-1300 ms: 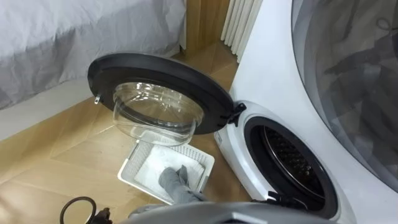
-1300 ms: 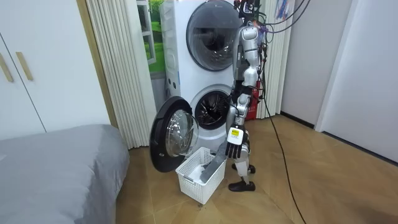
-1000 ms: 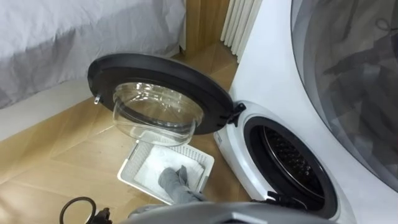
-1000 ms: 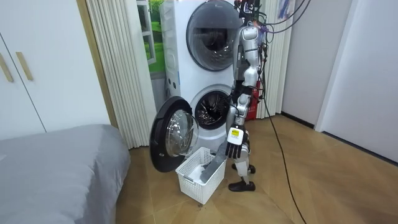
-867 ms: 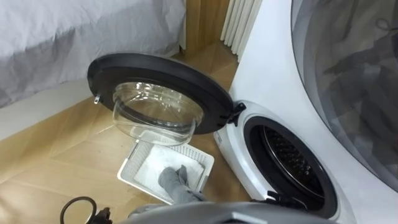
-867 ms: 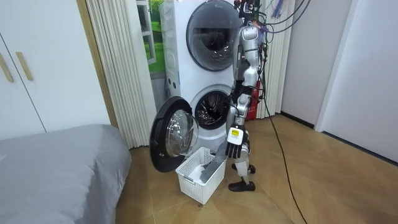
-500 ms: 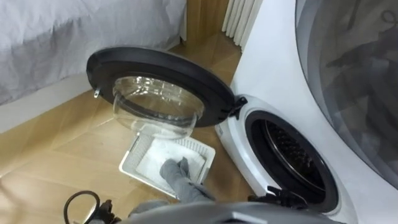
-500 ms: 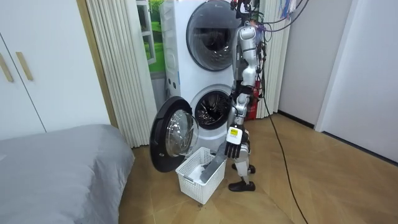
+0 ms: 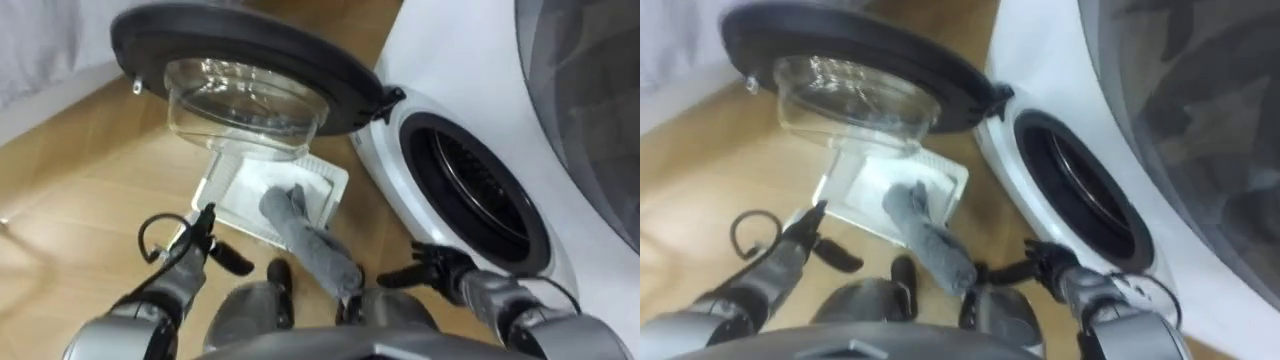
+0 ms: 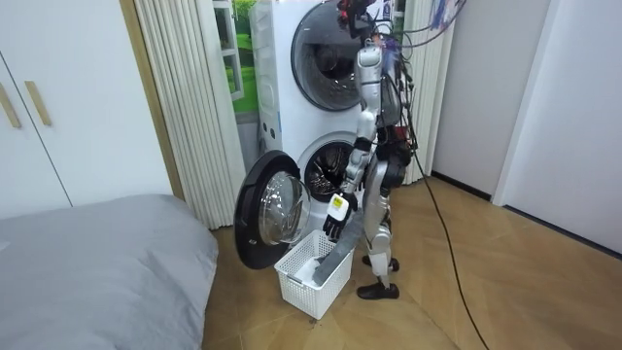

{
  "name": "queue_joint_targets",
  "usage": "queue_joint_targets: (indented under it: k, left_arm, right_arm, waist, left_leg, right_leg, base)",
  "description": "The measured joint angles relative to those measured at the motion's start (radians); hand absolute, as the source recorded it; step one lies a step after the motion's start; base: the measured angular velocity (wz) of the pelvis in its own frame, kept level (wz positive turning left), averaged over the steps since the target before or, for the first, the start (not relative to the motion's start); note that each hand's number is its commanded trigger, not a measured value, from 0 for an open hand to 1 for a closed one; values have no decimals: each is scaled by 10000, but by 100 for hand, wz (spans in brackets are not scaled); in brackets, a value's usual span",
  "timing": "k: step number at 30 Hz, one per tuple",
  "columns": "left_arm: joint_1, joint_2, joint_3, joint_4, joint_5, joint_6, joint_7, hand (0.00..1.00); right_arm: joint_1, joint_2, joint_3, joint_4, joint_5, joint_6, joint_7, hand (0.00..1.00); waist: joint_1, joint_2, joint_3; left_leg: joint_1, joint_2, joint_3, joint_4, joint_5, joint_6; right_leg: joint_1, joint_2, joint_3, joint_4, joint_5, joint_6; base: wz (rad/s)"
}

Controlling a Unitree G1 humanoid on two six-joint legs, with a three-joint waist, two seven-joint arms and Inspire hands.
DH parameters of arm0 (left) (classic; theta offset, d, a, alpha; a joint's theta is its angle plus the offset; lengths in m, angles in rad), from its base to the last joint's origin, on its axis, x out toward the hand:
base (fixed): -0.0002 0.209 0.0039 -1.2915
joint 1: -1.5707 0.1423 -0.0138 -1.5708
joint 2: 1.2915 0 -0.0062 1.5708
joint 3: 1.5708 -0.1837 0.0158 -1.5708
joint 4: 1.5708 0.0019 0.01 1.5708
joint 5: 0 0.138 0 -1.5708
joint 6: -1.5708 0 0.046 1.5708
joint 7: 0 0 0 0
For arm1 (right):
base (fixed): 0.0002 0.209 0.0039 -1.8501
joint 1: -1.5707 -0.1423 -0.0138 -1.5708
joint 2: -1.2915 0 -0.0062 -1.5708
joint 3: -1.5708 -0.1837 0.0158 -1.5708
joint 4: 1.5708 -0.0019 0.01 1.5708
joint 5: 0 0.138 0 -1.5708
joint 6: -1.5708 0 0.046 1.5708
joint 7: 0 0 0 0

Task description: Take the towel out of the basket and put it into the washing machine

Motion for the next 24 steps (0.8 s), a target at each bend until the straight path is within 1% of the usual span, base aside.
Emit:
queue_joint_targets:
  k: [1, 2, 3, 4, 5, 6, 7, 8, 9, 11, 12, 14, 15, 16, 18, 20, 22, 23, 24]
  left_arm:
    - [-217, -29, -151, 5, 0, -90, 2, 0]
    - [-487, -52, -264, 21, 1, -121, 9, 0]
    - [-595, -62, -297, 23, 2, -131, 19, 0]
    - [-796, -69, -502, 31, -3, -166, 175, 0]
    - [-1106, -23, -752, 13, -3, -213, 314, 0]
    - [-1207, 24, -888, 20, -2, -234, 400, 0]
    - [-1426, 69, -1103, 21, 9, -239, 498, 0]
    - [-1664, 139, -1357, 5, 77, -242, 608, 0]
    - [-1759, 161, -1476, -2, 245, -247, 643, 0]
    - [-2228, 236, -1929, -41, 656, -277, 720, 0]
    - [-2303, 248, -2013, -53, 723, -286, 789, 0]
    - [-2519, 269, -2163, -157, 906, -397, 909, 0]
    - [-2528, 300, -2260, -249, 920, -416, 947, 0]
    - [-2544, 375, -2454, -444, 960, -464, 1017, 0]
    - [-2557, 447, -2629, -617, 1230, -565, 1088, 0]
    - [-2565, 593, -3013, -693, 1536, -738, 1221, 0]
    - [-2600, 699, -3416, -710, 1584, -859, 1294, 0]
    - [-2680, 764, -3679, -710, 1613, -891, 1316, 0]
    - [-2731, 781, -3824, -710, 1676, -898, 1329, 0]
  right_arm:
    - [-250, 40, 64, -45, -70, -4, -112, 0]
    - [-399, 59, 78, -160, -68, -16, -198, 0]
    - [-478, 66, 86, -174, -60, -45, -243, 0]
    - [-621, 64, 160, -245, -32, -98, -317, 0]
    - [-770, 61, 426, -418, 39, -93, -445, 0]
    - [-837, 67, 545, -485, 53, -87, -480, 0]
    - [-899, 61, 715, -627, 145, -143, -515, 0]
    - [-943, 41, 874, -841, 228, -207, -575, 0]
    - [-983, 46, 885, -922, 229, -205, -594, 0]
    - [-1287, 40, 1068, -958, 255, -209, -653, 0]
    - [-1335, 38, 1065, -1013, 256, -219, -662, 0]
    - [-1425, 16, 1051, -1308, 375, -307, -711, 0]
    - [-1451, 14, 1066, -1354, 502, -325, -703, 0]
    - [-1527, 10, 1077, -1374, 781, -399, -661, 0]
    - [-1611, -10, 1124, -1430, 1194, -498, -586, 0]
    - [-1644, -21, 1162, -1531, 1719, -700, -508, 0]
    - [-1797, -30, 1243, -1518, 2088, -792, -441, 0]
    - [-1887, -36, 1334, -1526, 2352, -855, -437, 0]
    - [-1915, -47, 1420, -1532, 2502, -912, -453, 0]
  waist:
    - [-14, -4, 37]
    - [-42, 13, 58]
    - [-69, 24, 98]
    - [-113, 52, 179]
    - [-185, 39, 225]
    - [-248, 26, 246]
    - [-343, 19, 279]
    - [-381, 35, 299]
    - [-395, 35, 302]
    - [-503, 46, 336]
    - [-551, 56, 342]
    - [-664, 59, 349]
    - [-684, 58, 349]
    - [-809, 56, 348]
    - [-867, 55, 347]
    - [-980, 49, 346]
    - [-1105, 52, 345]
    - [-1136, 52, 346]
    - [-1148, 51, 346]
  left_leg:
    - [-492, 2, -14, 237, 0, 0]
    - [-956, 0, -29, 417, 10, 20]
    - [-1180, 1, -34, 550, 14, 29]
    - [-1678, 11, -50, 845, 13, 34]
    - [-2200, 39, -56, 1169, 12, 37]
    - [-2448, 42, -62, 1311, 5, 46]
    - [-2963, 81, -78, 1629, -19, 87]
    - [-3494, 172, -80, 2024, -77, 169]
    - [-3766, 212, -83, 2217, -115, 220]
    - [-4736, 332, -89, 2983, -308, 301]
    - [-4950, 331, -89, 3126, -330, 316]
    - [-5793, 374, -54, 3862, -504, 365]
    - [-5997, 392, -40, 4057, -555, 370]
    - [-6357, 414, -16, 4402, -633, 357]
    - [-6814, 507, 15, 4790, -697, 375]
    - [-7246, 546, 5, 5167, -731, 377]
    - [-7634, 562, -36, 5542, -804, 372]
    - [-7930, 665, -59, 5870, -908, 375]
    - [-8063, 684, -64, 6003, -948, 384]
  right_leg:
    - [-540, -23, 105, 272, -2, -2]
    - [-1009, -36, 155, 457, -6, -10]
    - [-1216, -44, 191, 558, -12, -21]
    - [-1702, -76, 225, 837, -19, -32]
    - [-2197, -95, 247, 1105, -42, -69]
    - [-2433, -115, 248, 1243, -67, -109]
    - [-2925, -130, 235, 1542, -97, -150]
    - [-3410, -104, 246, 1850, -119, -185]
    - [-3660, -100, 264, 2022, -152, -226]
    - [-4647, -92, 410, 2756, -263, -267]
    - [-4887, -98, 470, 2963, -290, -269]
    - [-5830, -114, 645, 3777, -449, -290]
    - [-6056, -124, 701, 3984, -514, -287]
    - [-6450, -153, 743, 4376, -594, -301]
    - [-6921, -140, 772, 4736, -622, -328]
    - [-7364, -158, 775, 5142, -666, -387]
    - [-7724, -141, 758, 5463, -710, -427]
    - [-7992, -121, 739, 5729, -775, -457]
    - [-8120, -114, 739, 5849, -803, -464]
  base:
    - [-10]
    - [-7]
    - [0]
    - [0]
    - [0]
    - [0]
    - [0]
    - [0]
    - [-3]
    - [-8]
    - [-7]
    - [-10]
    - [-8]
    - [-4]
    - [-6]
    - [0]
    - [-3]
    - [-8]
    - [-6]
